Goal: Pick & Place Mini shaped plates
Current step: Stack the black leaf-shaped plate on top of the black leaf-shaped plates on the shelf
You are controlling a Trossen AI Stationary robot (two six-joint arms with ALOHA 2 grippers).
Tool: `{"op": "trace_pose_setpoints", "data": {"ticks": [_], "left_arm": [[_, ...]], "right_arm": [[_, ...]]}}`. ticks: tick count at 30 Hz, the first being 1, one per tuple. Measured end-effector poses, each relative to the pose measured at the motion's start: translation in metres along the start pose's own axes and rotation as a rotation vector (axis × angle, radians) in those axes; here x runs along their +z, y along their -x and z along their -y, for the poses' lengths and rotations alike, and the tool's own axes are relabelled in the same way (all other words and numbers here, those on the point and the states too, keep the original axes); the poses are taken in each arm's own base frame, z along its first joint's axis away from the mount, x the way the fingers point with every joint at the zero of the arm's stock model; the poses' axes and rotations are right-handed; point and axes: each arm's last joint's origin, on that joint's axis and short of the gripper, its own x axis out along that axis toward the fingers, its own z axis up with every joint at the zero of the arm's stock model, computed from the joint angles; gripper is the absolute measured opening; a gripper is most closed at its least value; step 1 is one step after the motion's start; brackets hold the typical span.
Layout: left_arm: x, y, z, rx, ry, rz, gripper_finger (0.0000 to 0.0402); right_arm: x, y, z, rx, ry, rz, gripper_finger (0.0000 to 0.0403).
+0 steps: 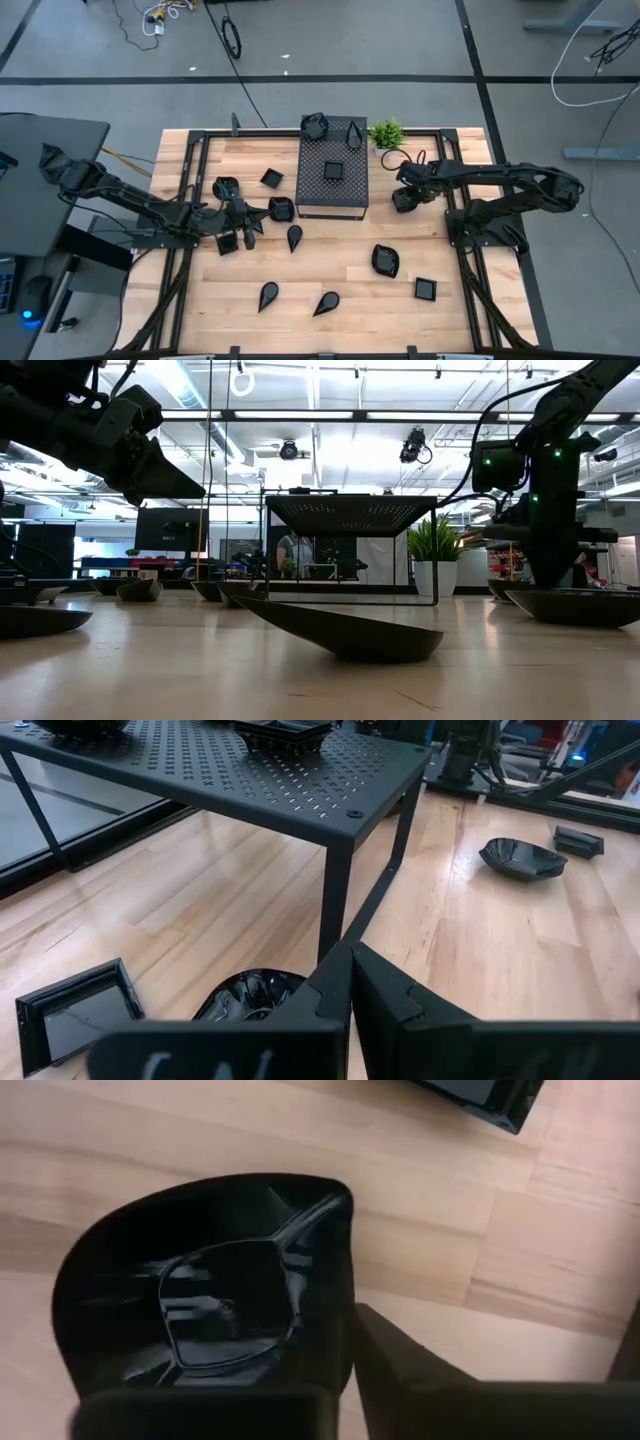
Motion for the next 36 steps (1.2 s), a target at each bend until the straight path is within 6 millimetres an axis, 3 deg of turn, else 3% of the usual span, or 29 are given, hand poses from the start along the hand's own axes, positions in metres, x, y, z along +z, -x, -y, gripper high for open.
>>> {"op": "trace_pose_setpoints", "data": {"ticks": [4, 7, 12, 19, 25, 30, 36], "left_arm": [[0.000, 0.000, 0.000, 0.000, 0.000, 0.000, 0.0016], [0.000, 0.000, 0.000, 0.000, 0.001, 0.000, 0.0016], [0.000, 0.000, 0.000, 0.000, 0.001, 0.000, 0.0016], [-0.001, 0.000, 0.000, 0.001, -0.003, -0.005, 0.0016], [-0.001, 0.000, 0.000, 0.002, -0.003, -0.005, 0.0016], [-0.001, 0.000, 0.000, 0.002, -0.003, -0.005, 0.0016], [-0.001, 0.000, 0.000, 0.002, -0.003, -0.005, 0.0016]], "right_arm": [[0.000, 0.004, 0.000, -0.006, 0.013, -0.012, 0.0007], [0.002, 0.022, 0.002, -0.038, 0.002, -0.044, 0.0007], [0.016, 0.083, -0.005, 0.043, -0.002, 0.026, 0.0003], [0.040, 0.186, -0.020, 0.347, 0.026, 0.310, 0.0001], [0.069, 0.237, -0.060, 0.611, 0.106, 0.568, 0.0001], [0.107, 0.244, -0.107, 0.703, 0.178, 0.700, 0.0000], [0.167, 0.204, -0.146, 0.784, 0.156, 0.661, 0.0000]]}}
